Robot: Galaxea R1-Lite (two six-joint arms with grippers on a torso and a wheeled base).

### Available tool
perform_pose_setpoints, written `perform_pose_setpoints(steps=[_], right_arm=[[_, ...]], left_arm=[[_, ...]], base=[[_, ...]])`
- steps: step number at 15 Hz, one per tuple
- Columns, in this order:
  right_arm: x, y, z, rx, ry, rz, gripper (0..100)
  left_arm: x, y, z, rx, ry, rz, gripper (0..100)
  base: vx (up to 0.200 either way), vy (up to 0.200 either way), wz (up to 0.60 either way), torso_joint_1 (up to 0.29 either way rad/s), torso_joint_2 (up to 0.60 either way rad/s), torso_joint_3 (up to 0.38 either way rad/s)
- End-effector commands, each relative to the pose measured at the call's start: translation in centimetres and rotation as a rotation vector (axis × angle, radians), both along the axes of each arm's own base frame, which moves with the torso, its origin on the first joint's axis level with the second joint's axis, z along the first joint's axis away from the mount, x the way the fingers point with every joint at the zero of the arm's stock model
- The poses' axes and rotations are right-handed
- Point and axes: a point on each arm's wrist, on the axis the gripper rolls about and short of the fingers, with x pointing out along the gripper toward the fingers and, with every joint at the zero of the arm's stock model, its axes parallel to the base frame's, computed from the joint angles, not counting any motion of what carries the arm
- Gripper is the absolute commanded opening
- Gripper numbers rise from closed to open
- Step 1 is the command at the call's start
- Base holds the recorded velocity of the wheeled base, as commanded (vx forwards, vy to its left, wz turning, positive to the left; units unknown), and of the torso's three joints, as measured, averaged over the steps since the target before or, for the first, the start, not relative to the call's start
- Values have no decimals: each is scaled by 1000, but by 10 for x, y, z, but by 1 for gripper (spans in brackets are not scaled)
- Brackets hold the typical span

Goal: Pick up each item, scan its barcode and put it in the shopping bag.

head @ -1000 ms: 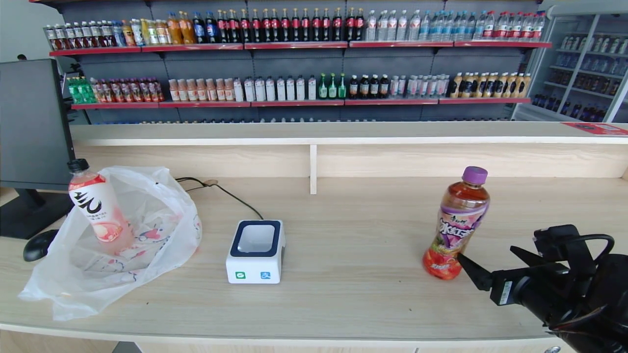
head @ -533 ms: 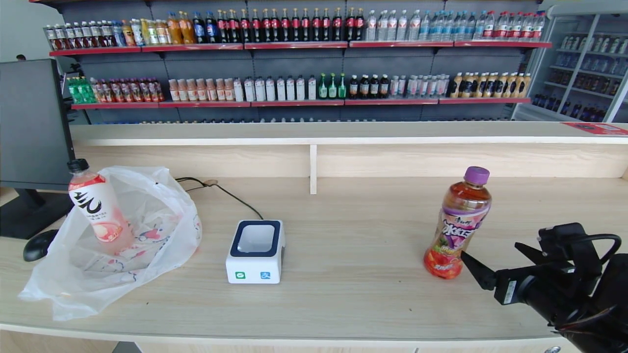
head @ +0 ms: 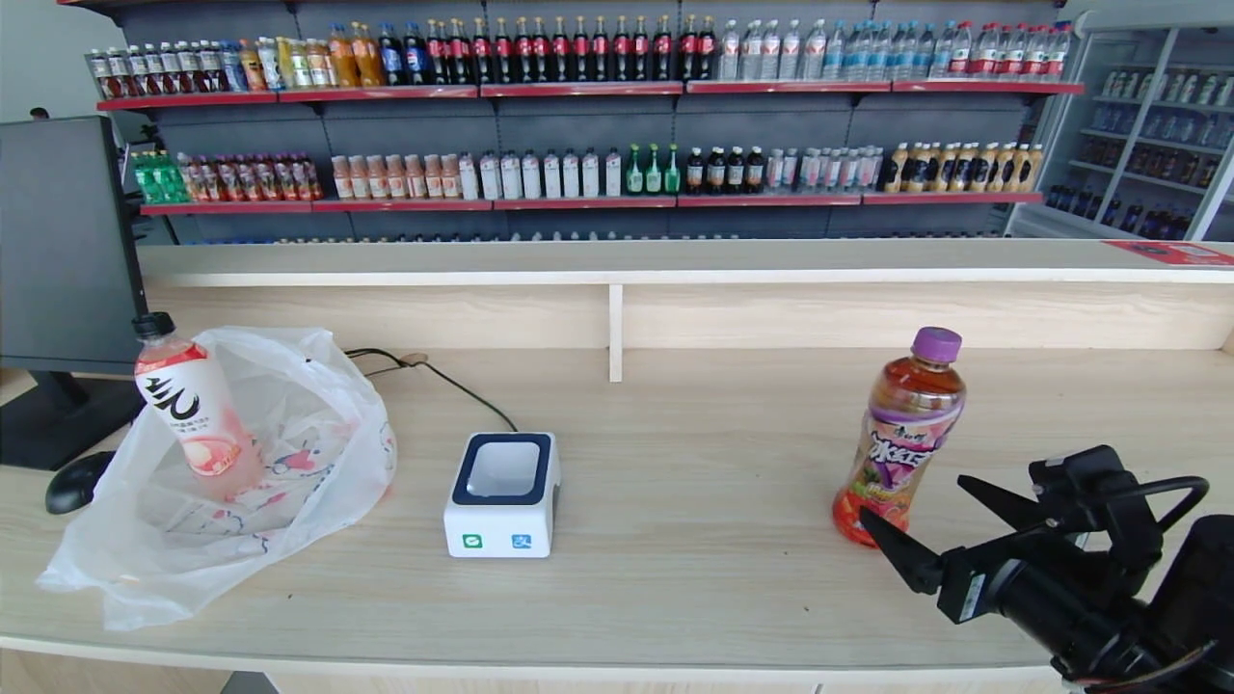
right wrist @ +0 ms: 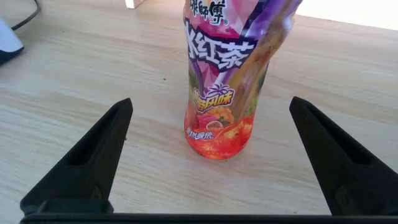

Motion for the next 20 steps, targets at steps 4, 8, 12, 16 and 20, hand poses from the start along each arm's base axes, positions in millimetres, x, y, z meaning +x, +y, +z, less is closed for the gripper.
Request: perform_pose_setpoints(steps=[4,8,12,16,20], right_arm=[[10,-9,-12,-19,56,-60,100],[15,-6,-15,-24,67,-58,100],[23,-6,-16,-21,60,-71,100],[26,-6,-20,-29,80,-75,100],[29,-13,-22,-29,85,-111,100]], left_arm=[[0,0,0,-1,1,2,100],[0,0,0,-2,1,2,100],[0,0,0,-2,1,2,100],[0,0,0,-2,1,2,100],[0,0,0,-2,1,1,100]], base=[[0,0,0,0,0,0],[0,0,0,0,0,0],[0,0,0,0,0,0],[0,0,0,0,0,0],[0,0,0,0,0,0]])
